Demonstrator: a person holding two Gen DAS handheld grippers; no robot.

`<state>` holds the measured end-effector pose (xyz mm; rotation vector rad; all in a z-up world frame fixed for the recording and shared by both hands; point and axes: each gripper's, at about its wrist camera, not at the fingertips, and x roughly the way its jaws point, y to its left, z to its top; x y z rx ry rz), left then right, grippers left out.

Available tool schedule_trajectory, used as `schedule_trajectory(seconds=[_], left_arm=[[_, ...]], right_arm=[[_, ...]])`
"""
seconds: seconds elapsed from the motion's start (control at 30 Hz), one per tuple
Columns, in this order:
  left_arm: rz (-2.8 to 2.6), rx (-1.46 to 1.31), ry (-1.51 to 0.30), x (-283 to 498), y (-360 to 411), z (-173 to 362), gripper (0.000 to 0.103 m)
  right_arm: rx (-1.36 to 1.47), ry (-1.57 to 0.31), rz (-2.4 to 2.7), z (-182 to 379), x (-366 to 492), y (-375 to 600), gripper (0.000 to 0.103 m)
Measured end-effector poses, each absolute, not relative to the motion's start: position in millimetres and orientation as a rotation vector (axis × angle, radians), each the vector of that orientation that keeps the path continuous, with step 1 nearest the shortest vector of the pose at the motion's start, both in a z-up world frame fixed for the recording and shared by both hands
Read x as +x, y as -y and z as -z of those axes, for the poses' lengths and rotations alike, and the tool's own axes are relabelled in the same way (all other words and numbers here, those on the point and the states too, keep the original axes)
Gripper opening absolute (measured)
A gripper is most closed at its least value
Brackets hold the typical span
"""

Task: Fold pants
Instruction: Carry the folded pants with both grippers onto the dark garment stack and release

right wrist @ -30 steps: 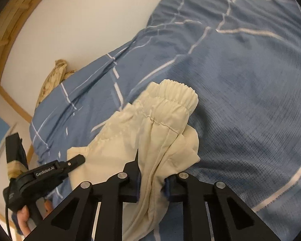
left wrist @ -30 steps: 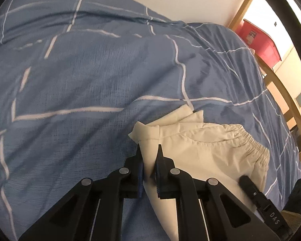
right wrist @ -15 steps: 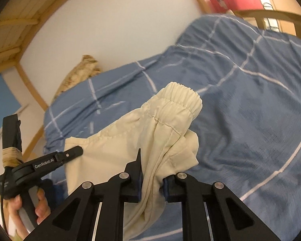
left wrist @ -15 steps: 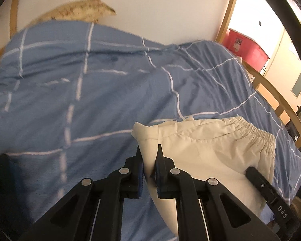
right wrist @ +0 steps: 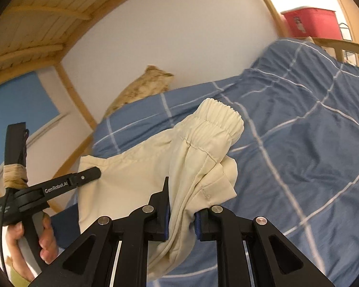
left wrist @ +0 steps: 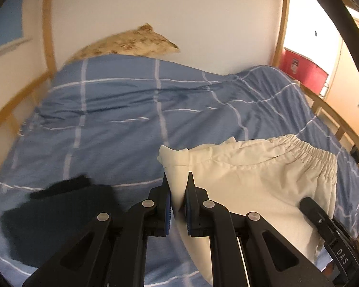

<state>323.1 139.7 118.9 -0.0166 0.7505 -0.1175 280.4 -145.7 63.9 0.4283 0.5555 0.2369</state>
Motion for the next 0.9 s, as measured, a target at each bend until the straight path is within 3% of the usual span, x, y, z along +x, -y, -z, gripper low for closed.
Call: schedule_trajectory(seconds=[0.33, 0.9], left_arm=[[-0.043, 0.043, -0.744, 293, -265, -146, 0.011], [-0.182, 0.041, -0.844, 319, -385, -104, 0.011]], right_arm=[[0.412, -0.556, -0.365, -78, 266, 14, 0.016], [0.404, -0.645, -0.453, -28, 287, -132, 0.017]])
